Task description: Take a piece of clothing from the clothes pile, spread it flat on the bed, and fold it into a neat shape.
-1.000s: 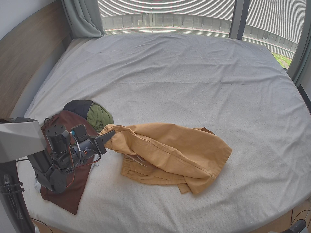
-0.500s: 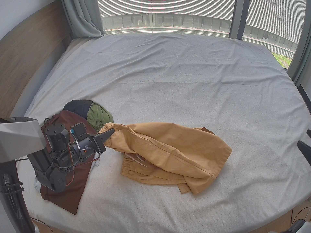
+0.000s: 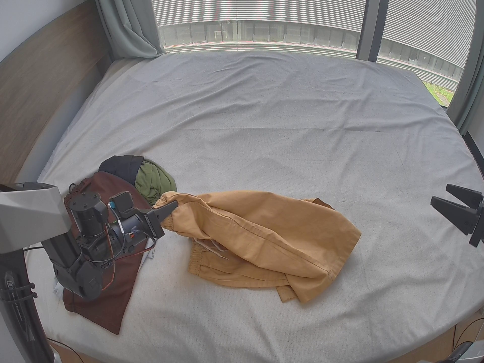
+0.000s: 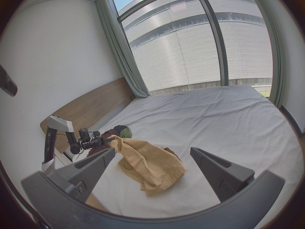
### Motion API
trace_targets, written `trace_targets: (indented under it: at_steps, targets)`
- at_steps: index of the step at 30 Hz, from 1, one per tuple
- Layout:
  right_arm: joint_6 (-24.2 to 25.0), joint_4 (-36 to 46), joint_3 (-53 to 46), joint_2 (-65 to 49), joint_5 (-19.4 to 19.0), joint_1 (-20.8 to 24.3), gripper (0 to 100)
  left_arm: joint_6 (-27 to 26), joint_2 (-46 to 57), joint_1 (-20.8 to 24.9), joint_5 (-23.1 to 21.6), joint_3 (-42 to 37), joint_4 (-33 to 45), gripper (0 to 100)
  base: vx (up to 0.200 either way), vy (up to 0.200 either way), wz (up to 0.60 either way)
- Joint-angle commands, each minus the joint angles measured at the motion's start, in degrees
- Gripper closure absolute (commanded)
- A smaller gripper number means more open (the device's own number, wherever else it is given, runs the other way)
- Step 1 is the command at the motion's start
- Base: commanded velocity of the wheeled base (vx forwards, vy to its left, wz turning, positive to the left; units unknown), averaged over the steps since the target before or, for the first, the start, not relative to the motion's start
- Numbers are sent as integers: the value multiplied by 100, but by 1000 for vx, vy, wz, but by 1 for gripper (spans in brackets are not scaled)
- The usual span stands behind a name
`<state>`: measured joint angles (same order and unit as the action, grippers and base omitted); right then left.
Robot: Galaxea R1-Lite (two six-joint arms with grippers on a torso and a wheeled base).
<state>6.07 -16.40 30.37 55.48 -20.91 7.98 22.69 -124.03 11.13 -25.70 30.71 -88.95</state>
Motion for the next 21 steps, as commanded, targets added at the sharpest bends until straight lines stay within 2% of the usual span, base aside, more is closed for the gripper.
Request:
trace_targets:
  at_steps: [1,7,11,17,21]
  targets:
    - [193,-65,-4,288,-45,107,0,-1,10,-6,3,23,-25,100,0,0,0]
    - [667,-65,-31,727,-238,116,0,-63,-7,-85,3,49,-17,100,0,0,0]
    - [676,-118,-92,1053,-405,107,0,-247,-34,-234,-5,84,-8,100,0,0,0]
    - [694,-522,-303,1413,-423,160,0,-256,-34,-287,-5,102,-8,100,0,0,0]
    - [1406,-971,-418,1694,-423,590,0,-256,-51,-278,-5,93,-17,100,0,0,0]
